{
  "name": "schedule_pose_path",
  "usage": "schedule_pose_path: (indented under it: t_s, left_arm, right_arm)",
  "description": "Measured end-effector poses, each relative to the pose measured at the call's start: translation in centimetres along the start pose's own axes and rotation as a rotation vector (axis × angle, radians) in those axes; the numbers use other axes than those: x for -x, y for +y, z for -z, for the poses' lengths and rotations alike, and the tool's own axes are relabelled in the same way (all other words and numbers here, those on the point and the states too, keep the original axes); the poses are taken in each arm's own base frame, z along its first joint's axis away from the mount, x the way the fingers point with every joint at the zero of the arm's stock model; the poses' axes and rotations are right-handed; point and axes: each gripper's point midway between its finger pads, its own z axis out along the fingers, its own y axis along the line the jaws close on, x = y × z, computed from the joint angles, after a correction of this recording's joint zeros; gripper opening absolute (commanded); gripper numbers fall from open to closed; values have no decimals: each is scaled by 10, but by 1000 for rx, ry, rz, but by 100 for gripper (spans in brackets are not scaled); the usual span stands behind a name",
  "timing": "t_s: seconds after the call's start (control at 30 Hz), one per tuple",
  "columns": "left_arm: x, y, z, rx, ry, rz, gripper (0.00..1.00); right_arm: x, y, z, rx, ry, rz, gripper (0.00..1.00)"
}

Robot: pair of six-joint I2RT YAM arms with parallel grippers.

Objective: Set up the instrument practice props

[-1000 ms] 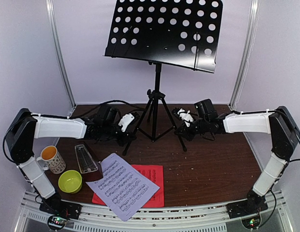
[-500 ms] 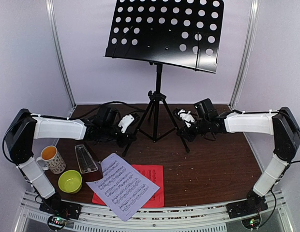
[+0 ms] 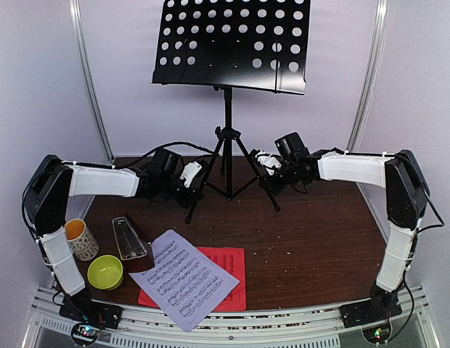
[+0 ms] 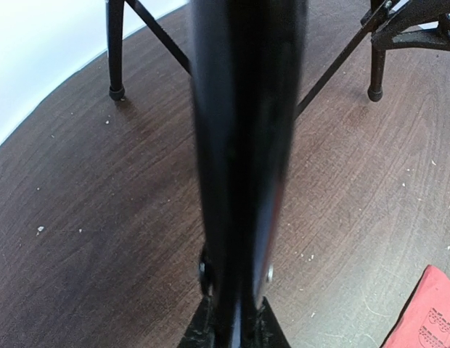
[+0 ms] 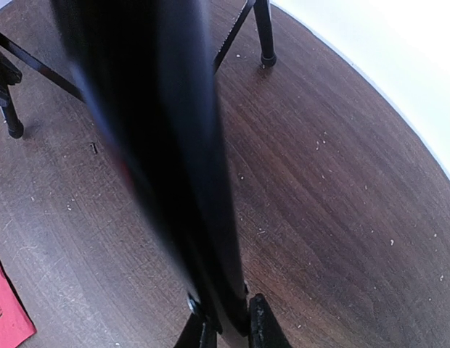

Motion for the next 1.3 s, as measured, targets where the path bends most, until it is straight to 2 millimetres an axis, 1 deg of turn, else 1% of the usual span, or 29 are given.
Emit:
schedule_pose_path:
  t_s: [0.1, 0.27, 0.47, 0.6, 0.77, 1.0, 1.3]
  left_arm:
    - [-1, -1, 0, -6, -1, 1, 0]
    - [-8, -5, 0, -23, -4, -6, 0]
    - [-20, -13, 10, -37, -5, -11, 0]
    - [-24, -15, 14, -38, -5, -7, 0]
    - [-21, -16, 15, -46, -19, 5, 0]
    - [-16, -15, 15, -18, -34, 53, 0]
    - [-5, -36, 17, 36, -72, 122, 0]
  right_arm:
    - [-1, 0, -1, -3, 2, 3, 0]
    - [-11, 3, 0, -9, 6, 5, 0]
    - [-24, 6, 7, -17, 24, 9, 0]
    - [-26, 7, 8, -15, 26, 10, 0]
    - [-24, 4, 7, -21, 47, 7, 0]
    - [-5, -10, -7, -59, 49, 18, 0]
    - [7, -29, -13, -109, 39, 40, 0]
